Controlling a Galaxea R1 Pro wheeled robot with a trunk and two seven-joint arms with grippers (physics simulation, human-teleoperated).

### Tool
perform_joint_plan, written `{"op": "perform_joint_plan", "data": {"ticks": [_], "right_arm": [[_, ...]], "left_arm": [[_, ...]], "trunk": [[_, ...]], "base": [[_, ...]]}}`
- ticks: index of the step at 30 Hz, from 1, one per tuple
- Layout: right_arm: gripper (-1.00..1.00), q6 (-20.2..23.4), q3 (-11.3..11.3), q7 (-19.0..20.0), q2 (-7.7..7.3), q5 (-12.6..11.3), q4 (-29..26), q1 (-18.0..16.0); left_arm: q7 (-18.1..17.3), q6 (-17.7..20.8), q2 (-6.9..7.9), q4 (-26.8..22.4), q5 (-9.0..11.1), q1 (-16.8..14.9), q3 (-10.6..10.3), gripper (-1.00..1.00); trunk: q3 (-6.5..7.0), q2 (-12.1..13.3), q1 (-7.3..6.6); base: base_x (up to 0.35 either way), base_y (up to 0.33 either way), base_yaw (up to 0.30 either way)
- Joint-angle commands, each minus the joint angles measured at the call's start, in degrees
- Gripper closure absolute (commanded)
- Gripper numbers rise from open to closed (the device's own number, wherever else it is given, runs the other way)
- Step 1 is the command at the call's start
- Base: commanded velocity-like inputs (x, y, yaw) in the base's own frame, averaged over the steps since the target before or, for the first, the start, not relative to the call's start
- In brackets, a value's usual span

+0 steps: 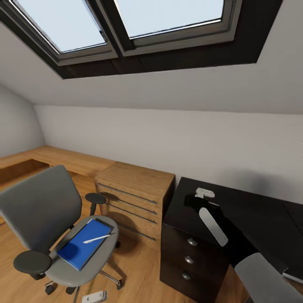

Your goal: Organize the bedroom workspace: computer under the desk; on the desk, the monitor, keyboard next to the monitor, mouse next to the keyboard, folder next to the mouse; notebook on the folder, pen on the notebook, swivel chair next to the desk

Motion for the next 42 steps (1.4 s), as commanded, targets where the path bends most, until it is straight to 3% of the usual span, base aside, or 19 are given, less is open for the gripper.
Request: {"op": "perform_joint_plan", "data": {"ticks": [1, 3, 4, 16, 20, 23, 25, 42], "right_arm": [[1.00, 0.1, -0.2, -1.5, -0.15, -0.5, -2.9, 1.4], [1.00, 0.1, -0.3, -1.6, -0.18, -0.5, -3.2, 1.7], [1.00, 0.3, -0.6, -1.7, -0.42, -0.7, -3.5, 2.2], [1.00, 0.2, -3.2, -1.7, -0.44, -1.1, -3.6, 2.6], [1.00, 0.1, -3.6, -1.7, -0.48, -4.9, -3.7, 2.9], [1.00, 0.1, -3.7, -1.7, -0.56, -5.7, -3.8, 2.9], [1.00, -0.1, -3.7, -1.7, -1.56, -6.1, -3.8, 2.9], [1.00, -0.1, -3.7, -1.7, -1.88, -6.1, -3.7, 2.9]], "left_arm": [[0.3, -9.0, 0.12, 9.6, 0.5, 0.0, 0.1, -1.00], [0.3, -12.3, 0.10, 12.7, 0.5, 0.0, 0.0, -1.00], [0.4, -17.1, 0.29, 15.9, 0.5, 0.0, 0.1, -1.00], [0.4, -17.4, 1.64, 16.2, 0.5, 0.0, 0.3, -1.00], [0.4, -17.4, 1.79, 16.3, 0.5, 0.0, 0.3, -1.00], [0.4, -17.5, 1.82, 16.3, 0.5, 0.0, 0.3, -1.00], [0.4, -19.2, 1.84, 16.4, 0.5, 0.0, 0.3, -1.00], [0.4, -20.0, 1.77, 17.7, 0.5, 0.0, 0.2, -1.00]], "trunk": [[0.12, 0.4, -0.21], [0.12, 0.4, -0.21], [0.15, 0.4, -0.21], [0.13, 0.4, -0.21], [0.12, 0.4, -0.21], [0.12, 0.4, -0.21], [0.12, 0.4, -0.21], [0.64, 0.4, -0.21]], "base": [[0.000, 0.000, 0.000], [0.000, 0.000, -0.008], [0.000, 0.000, -0.261], [-0.188, 0.000, -0.209], [-0.304, 0.000, -0.020], [-0.192, 0.000, -0.004], [-0.047, 0.000, -0.001], [-0.002, 0.000, -0.180]]}}
